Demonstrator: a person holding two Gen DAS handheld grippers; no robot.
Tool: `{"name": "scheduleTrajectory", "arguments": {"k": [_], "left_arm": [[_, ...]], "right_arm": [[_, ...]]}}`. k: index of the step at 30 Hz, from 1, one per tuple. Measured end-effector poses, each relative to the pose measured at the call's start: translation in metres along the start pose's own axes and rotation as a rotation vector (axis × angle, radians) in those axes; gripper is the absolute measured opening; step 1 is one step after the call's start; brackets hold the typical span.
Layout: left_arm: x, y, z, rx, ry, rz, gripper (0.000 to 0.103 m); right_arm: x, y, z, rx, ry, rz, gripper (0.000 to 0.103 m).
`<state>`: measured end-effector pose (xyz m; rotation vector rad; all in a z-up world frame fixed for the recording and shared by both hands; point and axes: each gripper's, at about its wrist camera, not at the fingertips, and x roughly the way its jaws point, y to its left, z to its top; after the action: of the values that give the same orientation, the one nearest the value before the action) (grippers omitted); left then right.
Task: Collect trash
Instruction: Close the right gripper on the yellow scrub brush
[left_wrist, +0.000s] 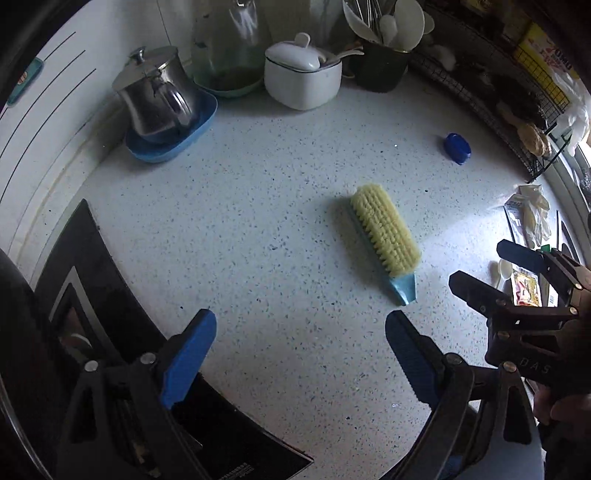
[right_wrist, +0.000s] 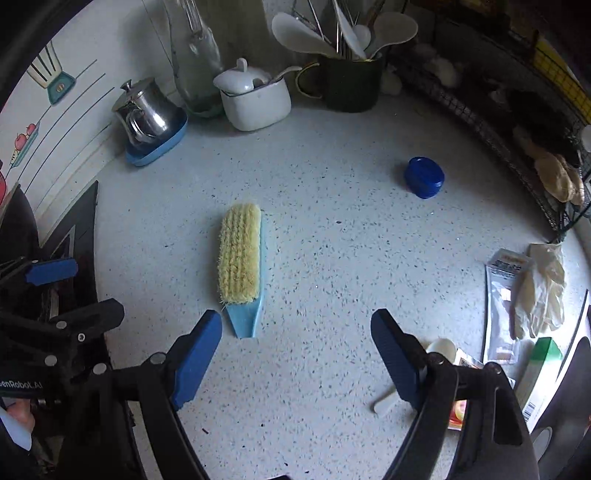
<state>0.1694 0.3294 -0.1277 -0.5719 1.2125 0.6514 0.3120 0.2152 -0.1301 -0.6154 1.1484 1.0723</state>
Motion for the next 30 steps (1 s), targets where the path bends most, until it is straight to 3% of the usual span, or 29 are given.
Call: {"name": "scheduleTrajectory", "arguments": {"k": [12, 18, 20, 22, 26, 30], "left_arm": [[0.031, 0.029, 0.030, -0.045, 0.076, 0.048, 0.092], [0.048, 0.047, 0.030, -0.095, 0.116, 0.070, 0.092], [0.052, 0.052, 0.028, -0.111, 0.128, 0.072, 0.092], [0.054, 0.055, 0.026, -0.123, 0.134, 0.074, 0.092], [0.052, 0.057, 0.022, -0.129, 0.128, 0.072, 0.092], [0.045, 0.053, 0.018, -0.114, 0.124, 0.062, 0.092]], "right_arm": [[0.054, 0.013, 0.035, -0.012, 0.096, 0.110, 0.082], [0.068, 0.024, 0.041, -0.057, 0.108, 0.081, 0.080], [0.069, 0.027, 0.044, -0.069, 0.099, 0.079, 0.075], [0.069, 0.032, 0.046, -0.091, 0.085, 0.059, 0.058], [0.067, 0.039, 0.044, -0.108, 0.081, 0.077, 0.035], [0.063, 0.043, 0.036, -0.117, 0.075, 0.072, 0.034]]}}
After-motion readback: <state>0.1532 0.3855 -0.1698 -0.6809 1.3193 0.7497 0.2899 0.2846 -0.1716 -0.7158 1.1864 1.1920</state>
